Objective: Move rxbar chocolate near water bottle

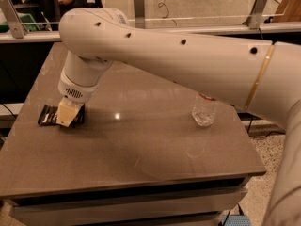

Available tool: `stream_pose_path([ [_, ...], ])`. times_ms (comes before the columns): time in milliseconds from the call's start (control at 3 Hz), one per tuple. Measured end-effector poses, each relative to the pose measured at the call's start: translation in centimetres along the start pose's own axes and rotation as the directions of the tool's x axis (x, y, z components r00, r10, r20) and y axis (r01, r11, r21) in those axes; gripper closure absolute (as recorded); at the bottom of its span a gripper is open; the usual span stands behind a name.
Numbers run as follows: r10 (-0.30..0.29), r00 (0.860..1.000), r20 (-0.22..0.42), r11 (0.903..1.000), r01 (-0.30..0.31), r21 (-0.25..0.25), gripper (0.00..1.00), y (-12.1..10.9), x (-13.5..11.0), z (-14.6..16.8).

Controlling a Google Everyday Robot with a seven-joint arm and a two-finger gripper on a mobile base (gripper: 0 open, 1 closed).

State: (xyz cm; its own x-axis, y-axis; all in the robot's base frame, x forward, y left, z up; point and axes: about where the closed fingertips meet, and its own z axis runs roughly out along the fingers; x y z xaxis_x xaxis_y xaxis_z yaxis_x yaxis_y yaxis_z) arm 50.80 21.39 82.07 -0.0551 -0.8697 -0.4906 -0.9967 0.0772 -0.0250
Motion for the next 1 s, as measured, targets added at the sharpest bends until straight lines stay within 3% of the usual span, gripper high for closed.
stream_pose_path([
  [333,0.003,1.000,-0.005,1.0000,-0.003,0.003,1.00,0.1,0.0,-0.1],
  [667,0.004,1.000,-0.022,0.9999,-0.003,0.017,1.00,0.4,0.1,-1.0],
  [1000,0.004,0.998,-0.059,0.9981,-0.001,0.062,1.00,0.1,0.9,-3.6],
])
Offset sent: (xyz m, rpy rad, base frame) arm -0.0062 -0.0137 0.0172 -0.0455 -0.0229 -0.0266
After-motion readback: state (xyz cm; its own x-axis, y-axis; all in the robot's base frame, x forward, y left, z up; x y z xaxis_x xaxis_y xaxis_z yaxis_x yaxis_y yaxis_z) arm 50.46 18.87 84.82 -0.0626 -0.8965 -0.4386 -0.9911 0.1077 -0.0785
